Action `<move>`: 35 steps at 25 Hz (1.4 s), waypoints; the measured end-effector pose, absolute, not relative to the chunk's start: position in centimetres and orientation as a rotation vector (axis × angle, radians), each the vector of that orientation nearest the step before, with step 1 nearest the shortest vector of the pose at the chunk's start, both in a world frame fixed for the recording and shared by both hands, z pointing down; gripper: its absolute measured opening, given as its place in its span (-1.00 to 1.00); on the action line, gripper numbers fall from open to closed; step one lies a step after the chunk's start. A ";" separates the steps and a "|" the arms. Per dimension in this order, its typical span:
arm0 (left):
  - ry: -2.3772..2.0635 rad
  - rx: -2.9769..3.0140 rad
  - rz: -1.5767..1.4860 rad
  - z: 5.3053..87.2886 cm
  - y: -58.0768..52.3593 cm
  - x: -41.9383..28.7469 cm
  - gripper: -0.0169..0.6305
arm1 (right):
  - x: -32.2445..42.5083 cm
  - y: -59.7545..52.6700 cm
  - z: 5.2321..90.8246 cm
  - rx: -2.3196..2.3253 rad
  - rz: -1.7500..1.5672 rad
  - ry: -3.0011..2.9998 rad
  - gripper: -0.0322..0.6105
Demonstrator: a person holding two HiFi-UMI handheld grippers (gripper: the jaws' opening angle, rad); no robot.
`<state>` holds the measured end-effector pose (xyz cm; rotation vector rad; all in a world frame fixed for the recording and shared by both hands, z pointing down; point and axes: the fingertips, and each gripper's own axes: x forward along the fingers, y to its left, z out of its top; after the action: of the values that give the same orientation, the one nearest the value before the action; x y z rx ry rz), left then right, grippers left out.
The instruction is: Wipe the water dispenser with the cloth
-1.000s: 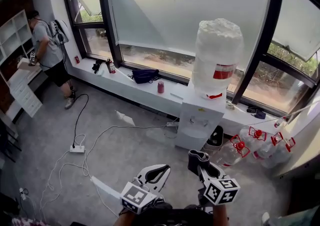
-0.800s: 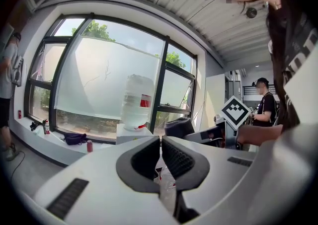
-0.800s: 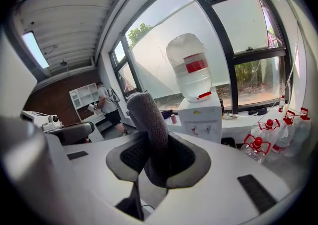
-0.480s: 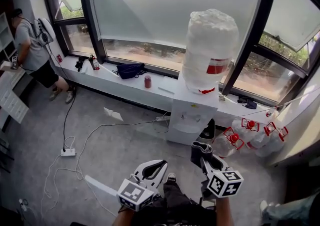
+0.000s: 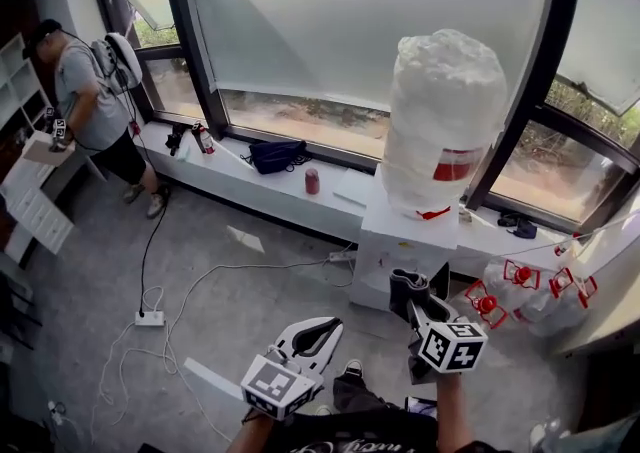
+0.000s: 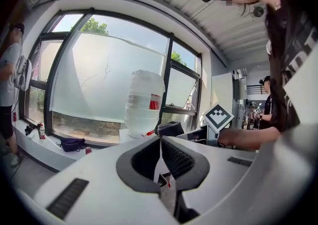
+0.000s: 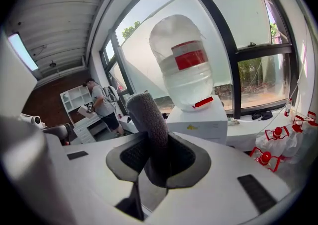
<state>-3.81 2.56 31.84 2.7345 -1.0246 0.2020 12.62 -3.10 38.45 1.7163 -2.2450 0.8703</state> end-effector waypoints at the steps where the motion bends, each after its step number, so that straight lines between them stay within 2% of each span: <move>1: -1.044 2.725 0.210 31.7 1.2 -3.6 -0.89 | 13.0 -4.6 38.7 1.716 0.873 -2.246 -0.57; 10: -1.067 2.733 0.262 31.5 -7.9 -0.7 -0.89 | 15.0 -15.8 42.5 1.701 1.013 -2.227 -0.57; 20: -1.137 2.683 0.330 32.5 -10.8 -0.2 -0.89 | 12.2 -23.5 47.4 1.695 1.295 -2.161 -0.57; 25: -1.141 2.677 0.361 32.8 -11.5 -0.3 -0.89 | 11.3 -25.2 50.5 1.712 1.446 -2.073 -0.57; 35: -1.019 2.725 0.407 32.9 -12.2 0.7 -0.89 | 15.6 -24.7 51.7 1.864 1.560 -1.983 -0.57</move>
<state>0.74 -12.21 32.90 2.7253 -1.0189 0.4074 15.55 -24.66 51.70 1.8644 -1.9831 1.5604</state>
